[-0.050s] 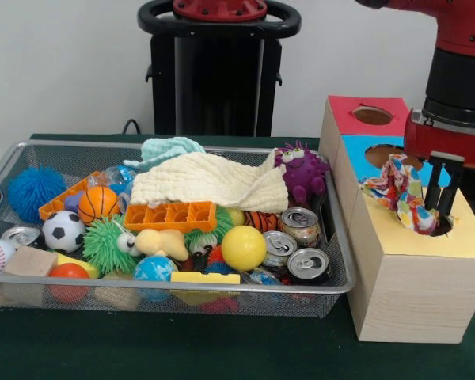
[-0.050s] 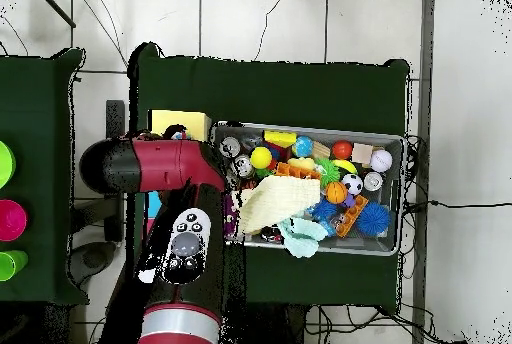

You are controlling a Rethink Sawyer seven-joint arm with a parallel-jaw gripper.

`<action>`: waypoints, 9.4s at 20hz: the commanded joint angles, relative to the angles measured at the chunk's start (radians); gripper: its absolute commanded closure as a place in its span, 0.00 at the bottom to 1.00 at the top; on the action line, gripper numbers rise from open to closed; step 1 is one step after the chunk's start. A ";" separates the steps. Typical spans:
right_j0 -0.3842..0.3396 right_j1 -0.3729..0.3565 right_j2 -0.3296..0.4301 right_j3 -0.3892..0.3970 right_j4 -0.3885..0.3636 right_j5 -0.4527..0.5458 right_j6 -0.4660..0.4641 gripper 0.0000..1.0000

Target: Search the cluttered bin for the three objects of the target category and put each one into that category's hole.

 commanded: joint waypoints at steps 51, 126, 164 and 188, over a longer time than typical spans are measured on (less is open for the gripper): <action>0.073 0.195 -0.150 -0.142 0.053 0.037 0.188 1.00; 0.050 0.075 -0.137 -0.152 0.111 0.202 0.144 0.00; 0.080 0.031 -0.232 -0.236 0.101 0.512 0.184 0.00; -0.007 0.077 -0.185 -0.289 0.153 0.318 0.198 0.00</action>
